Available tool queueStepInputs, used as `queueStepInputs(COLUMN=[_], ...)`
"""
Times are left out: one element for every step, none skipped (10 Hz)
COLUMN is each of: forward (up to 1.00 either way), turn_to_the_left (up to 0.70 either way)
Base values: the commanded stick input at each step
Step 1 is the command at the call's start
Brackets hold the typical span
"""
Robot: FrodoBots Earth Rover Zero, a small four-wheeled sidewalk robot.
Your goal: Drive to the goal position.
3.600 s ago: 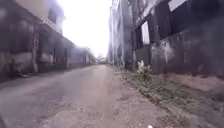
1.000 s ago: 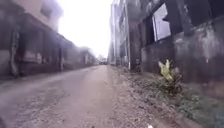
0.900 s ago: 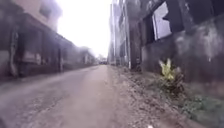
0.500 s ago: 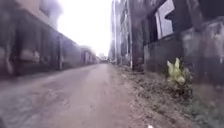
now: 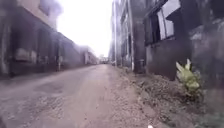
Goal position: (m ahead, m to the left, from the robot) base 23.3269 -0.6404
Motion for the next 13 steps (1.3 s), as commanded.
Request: queueStepInputs(forward=[0.50, 0.50, 0.50, 0.50, 0.50, 0.50, 0.50, 0.50, 0.50, 0.50, 0.50, 0.50, 0.50], turn_to_the_left=[0.03, 0.00, 0.00, 0.00, 0.00, 0.00, 0.00, 0.00, 0.00, 0.00, 0.00, 0.00, 0.00])
